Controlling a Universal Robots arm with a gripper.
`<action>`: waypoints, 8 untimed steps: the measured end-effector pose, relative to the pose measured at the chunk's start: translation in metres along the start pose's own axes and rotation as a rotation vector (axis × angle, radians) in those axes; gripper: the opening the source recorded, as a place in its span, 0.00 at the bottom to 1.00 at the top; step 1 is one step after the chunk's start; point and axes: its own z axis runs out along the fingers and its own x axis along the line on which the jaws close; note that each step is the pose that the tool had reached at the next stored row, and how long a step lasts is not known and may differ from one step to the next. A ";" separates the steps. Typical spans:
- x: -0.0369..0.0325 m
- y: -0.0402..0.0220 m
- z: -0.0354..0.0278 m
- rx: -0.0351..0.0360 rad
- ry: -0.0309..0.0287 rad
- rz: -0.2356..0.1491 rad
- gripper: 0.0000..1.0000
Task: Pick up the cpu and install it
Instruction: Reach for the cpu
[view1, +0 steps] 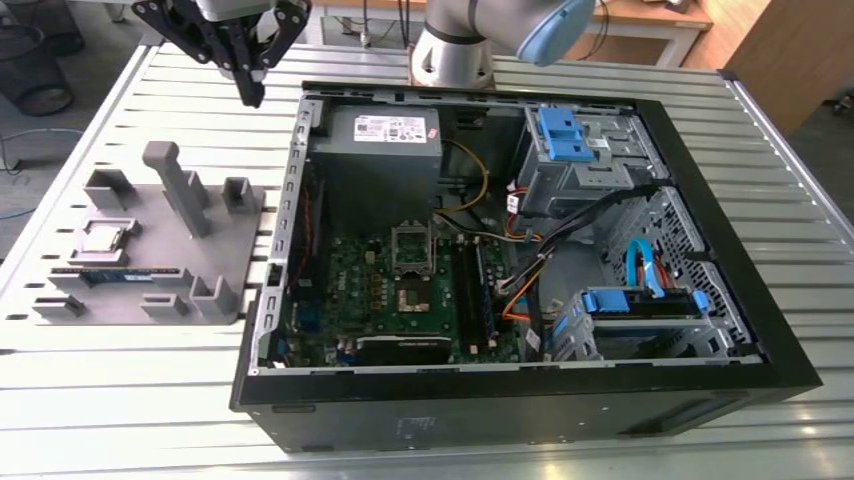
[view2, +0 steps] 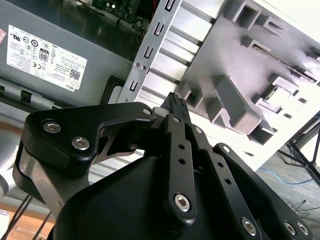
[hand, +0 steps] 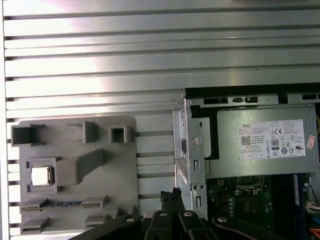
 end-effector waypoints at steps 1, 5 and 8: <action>0.0006 0.0000 0.0000 0.0000 0.0000 0.000 0.11; 0.0020 -0.0001 -0.0001 0.0000 0.0000 0.000 0.11; 0.0038 -0.0003 0.0000 0.0000 0.0000 0.000 0.11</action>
